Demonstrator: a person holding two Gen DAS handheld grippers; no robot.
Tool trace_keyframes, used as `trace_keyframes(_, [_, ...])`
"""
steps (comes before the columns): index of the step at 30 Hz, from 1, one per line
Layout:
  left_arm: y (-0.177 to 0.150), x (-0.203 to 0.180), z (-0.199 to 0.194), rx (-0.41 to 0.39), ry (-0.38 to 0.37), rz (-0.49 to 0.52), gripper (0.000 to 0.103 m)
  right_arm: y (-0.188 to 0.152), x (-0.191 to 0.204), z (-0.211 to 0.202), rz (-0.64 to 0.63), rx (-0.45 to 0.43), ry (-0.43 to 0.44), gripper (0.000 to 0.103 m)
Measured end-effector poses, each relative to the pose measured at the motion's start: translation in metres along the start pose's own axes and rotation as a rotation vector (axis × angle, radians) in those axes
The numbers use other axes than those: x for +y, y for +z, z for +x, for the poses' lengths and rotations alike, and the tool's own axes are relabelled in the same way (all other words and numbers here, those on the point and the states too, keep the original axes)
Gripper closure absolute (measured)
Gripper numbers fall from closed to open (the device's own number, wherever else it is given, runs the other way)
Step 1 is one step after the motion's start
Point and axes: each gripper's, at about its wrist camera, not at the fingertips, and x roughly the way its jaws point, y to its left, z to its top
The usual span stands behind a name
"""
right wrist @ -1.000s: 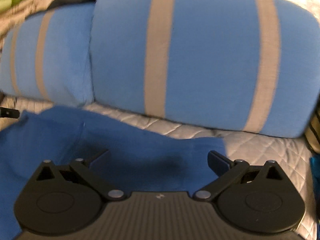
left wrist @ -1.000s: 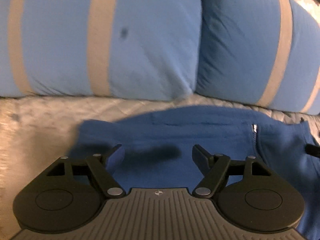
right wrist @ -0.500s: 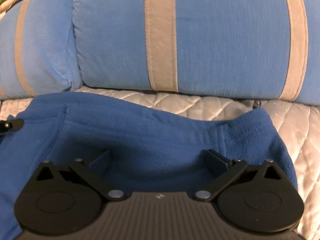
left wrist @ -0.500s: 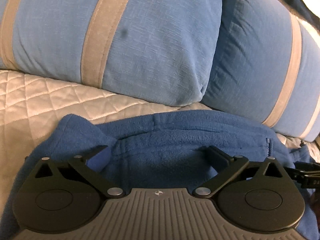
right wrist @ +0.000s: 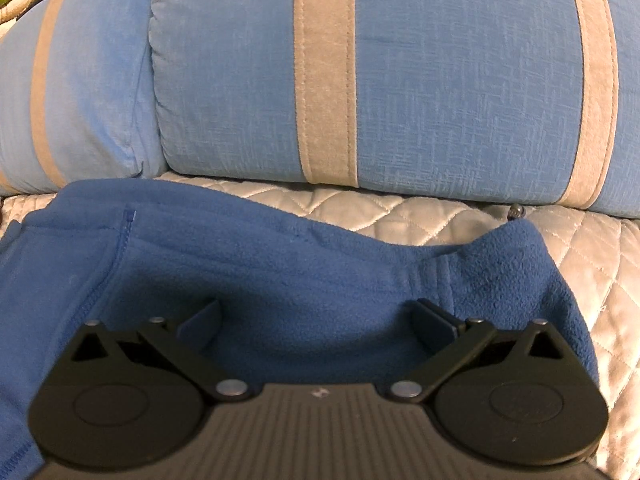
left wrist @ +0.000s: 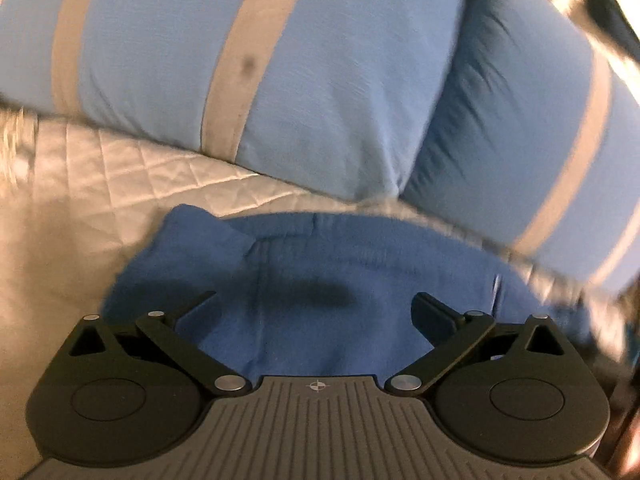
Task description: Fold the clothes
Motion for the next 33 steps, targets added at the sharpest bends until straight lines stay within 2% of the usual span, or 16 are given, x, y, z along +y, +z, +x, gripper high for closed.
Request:
trace_keyframes(2, [-0.01, 0.004, 0.003, 0.015, 0.049, 0.086, 0.0, 0.0, -0.001, 0.0, 0.0, 0.0, 0.0, 0.001])
trace_keyframes(4, [-0.02, 0.012, 0.011, 0.019, 0.109, 0.114, 0.0, 0.0, -0.001, 0.0, -0.001, 0.0, -0.001, 0.001])
trace_keyframes(11, [-0.041, 0.02, 0.031, -0.068, 0.138, 0.1, 0.0, 0.001, 0.0, -0.002, -0.005, 0.001, -0.007, 0.001])
trace_keyframes(16, [-0.046, 0.029, 0.029, -0.096, 0.095, 0.063, 0.0, 0.005, 0.003, -0.007, -0.011, 0.018, -0.019, 0.001])
trace_keyframes(20, [-0.046, 0.028, 0.03, -0.1, 0.096, 0.066, 0.0, 0.016, 0.0, -0.035, -0.041, 0.06, -0.026, 0.001])
trace_keyframes(25, [-0.047, 0.027, 0.031, -0.103, 0.093, 0.063, 0.0, 0.003, -0.024, -0.078, -0.033, 0.025, 0.002, 0.001])
trace_keyframes(28, [-0.048, 0.026, 0.031, -0.105, 0.093, 0.062, 0.0, -0.022, -0.048, -0.072, 0.055, 0.041, 0.002, 0.001])
trace_keyframes(32, [-0.048, 0.027, 0.031, -0.106, 0.091, 0.061, 0.0, -0.05, -0.061, -0.074, 0.127, -0.095, 0.032, 0.001])
trace_keyframes(33, [-0.048, 0.027, 0.031, -0.106, 0.089, 0.06, 0.0, -0.051, -0.061, -0.075, 0.128, -0.102, 0.034, 0.001])
